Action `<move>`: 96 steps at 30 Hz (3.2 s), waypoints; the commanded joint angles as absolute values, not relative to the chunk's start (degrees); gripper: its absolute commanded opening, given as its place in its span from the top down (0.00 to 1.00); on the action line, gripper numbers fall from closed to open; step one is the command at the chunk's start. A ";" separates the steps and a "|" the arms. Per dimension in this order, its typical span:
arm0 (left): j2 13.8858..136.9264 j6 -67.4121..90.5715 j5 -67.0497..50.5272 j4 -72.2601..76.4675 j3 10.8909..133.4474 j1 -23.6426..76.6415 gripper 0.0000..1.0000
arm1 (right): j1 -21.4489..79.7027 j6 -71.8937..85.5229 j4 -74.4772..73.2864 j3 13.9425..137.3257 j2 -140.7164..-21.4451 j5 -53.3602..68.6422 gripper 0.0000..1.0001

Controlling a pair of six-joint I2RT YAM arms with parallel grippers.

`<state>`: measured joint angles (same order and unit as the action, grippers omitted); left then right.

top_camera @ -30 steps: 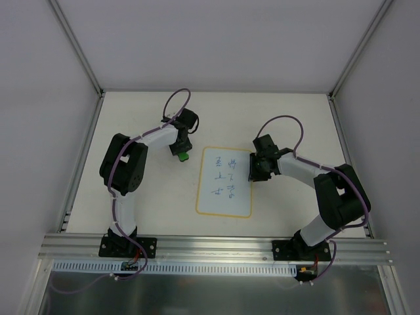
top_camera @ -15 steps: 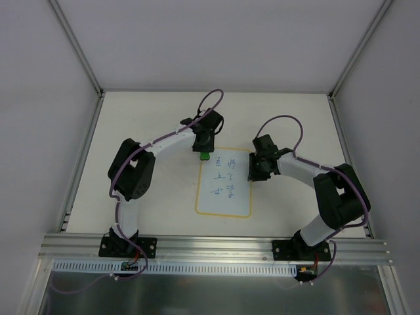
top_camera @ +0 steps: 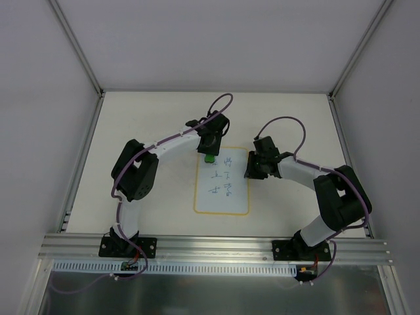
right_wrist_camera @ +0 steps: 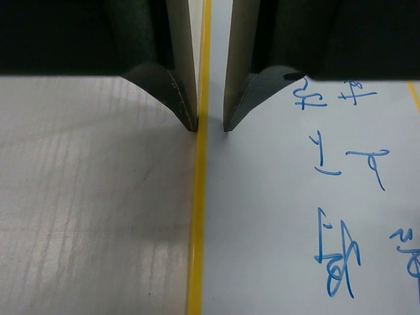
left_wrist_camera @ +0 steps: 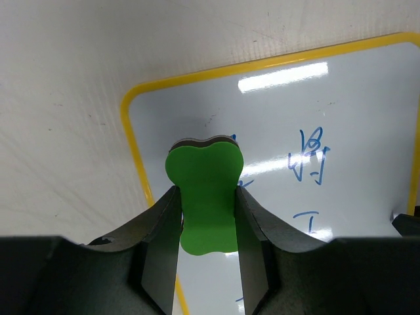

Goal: Erase the whiteboard

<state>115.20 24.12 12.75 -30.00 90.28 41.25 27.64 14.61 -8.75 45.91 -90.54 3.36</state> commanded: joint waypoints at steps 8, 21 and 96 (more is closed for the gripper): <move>119.18 21.09 15.11 -30.59 94.31 41.57 0.77 | 28.30 16.79 -9.41 42.89 -92.99 2.20 0.87; 124.89 20.83 16.97 -30.59 94.75 41.13 0.80 | 28.30 17.23 -9.49 42.71 -93.78 2.29 0.99; 121.12 29.18 5.18 -37.53 84.56 48.43 1.00 | 28.30 18.37 -10.37 43.59 -95.19 3.34 1.00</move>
